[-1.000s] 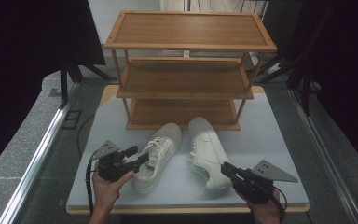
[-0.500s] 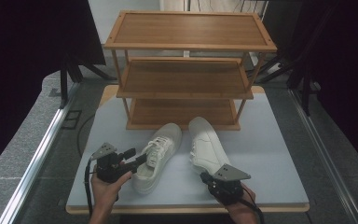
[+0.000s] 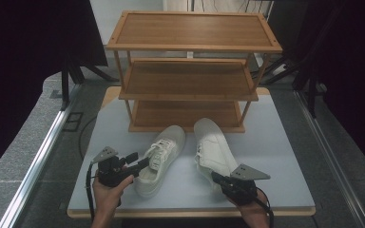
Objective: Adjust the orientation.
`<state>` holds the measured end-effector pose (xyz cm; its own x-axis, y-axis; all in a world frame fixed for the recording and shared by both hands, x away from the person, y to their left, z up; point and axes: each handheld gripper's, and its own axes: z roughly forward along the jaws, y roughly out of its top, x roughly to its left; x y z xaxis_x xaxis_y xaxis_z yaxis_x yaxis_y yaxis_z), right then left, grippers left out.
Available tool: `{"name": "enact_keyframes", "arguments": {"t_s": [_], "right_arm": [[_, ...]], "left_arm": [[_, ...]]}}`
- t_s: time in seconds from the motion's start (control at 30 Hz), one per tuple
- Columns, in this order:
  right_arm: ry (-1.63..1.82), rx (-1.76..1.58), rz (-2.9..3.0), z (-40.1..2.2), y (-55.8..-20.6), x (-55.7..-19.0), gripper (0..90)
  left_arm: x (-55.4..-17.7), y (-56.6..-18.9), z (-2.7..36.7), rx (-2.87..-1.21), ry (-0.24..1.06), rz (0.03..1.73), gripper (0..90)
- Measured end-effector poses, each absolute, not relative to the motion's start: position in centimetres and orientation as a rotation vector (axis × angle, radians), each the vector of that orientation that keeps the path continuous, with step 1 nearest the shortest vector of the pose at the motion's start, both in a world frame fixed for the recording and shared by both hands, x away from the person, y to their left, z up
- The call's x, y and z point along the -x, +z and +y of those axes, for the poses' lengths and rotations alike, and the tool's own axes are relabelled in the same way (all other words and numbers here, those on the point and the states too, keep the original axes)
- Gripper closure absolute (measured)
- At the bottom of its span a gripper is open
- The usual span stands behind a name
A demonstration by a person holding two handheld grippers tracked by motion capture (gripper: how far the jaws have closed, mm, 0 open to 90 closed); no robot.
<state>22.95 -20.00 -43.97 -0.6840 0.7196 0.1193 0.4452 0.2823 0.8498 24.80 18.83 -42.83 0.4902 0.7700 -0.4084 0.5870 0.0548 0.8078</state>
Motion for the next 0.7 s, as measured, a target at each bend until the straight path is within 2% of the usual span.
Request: {"name": "enact_keyframes", "arguments": {"t_s": [0.37, 0.7], "right_arm": [[1.391, -1.103, 2.151, -21.8, -43.2, -22.9, 89.1], [1.470, -1.345, 1.896, -27.7, -43.1, -24.4, 88.1]], "left_arm": [[-24.9, -42.9, 19.1, -1.617, 0.191, 1.196, 42.5], [-25.0, -43.1, 18.7, -1.625, 0.168, 1.193, 42.5]]}}
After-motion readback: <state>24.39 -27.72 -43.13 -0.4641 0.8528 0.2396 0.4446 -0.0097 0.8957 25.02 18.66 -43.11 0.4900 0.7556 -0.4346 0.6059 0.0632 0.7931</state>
